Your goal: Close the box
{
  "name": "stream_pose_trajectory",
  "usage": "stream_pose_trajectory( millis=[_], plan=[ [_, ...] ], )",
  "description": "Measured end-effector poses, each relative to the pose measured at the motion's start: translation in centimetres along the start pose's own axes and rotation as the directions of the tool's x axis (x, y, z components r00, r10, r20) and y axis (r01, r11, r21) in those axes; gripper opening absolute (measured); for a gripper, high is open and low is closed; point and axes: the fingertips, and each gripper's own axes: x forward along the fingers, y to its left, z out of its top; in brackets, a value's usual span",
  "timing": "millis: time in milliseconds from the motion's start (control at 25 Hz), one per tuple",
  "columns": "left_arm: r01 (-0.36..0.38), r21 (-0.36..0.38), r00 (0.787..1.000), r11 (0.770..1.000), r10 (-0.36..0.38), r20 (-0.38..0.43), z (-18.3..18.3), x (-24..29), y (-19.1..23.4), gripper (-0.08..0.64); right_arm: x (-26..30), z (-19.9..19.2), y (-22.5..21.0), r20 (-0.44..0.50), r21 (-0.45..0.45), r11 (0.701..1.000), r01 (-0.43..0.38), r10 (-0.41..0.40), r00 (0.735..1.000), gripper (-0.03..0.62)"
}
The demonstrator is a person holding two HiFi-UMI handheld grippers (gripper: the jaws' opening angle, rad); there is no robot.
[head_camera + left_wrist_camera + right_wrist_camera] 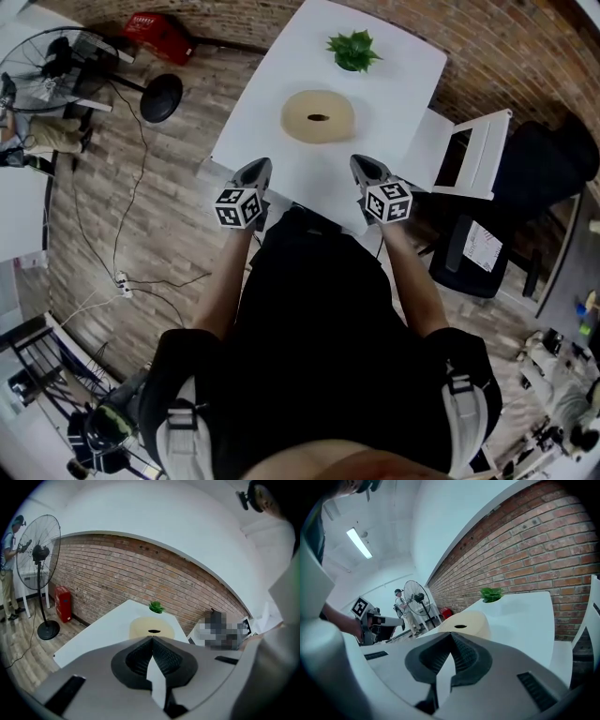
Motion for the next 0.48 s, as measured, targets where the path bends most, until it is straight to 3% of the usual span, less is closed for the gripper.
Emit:
stream_pose_trajectory(
  millis=[480],
  plan=[
    [-0.034,-0.018,0.999,0.999,0.035,0.032,-0.41,-1.04,-0.83,0.020,0.02,-0.64,-0.03,-0.014,-0.016,0.999,-0.042,0.041,0.999,-0.003]
  ],
)
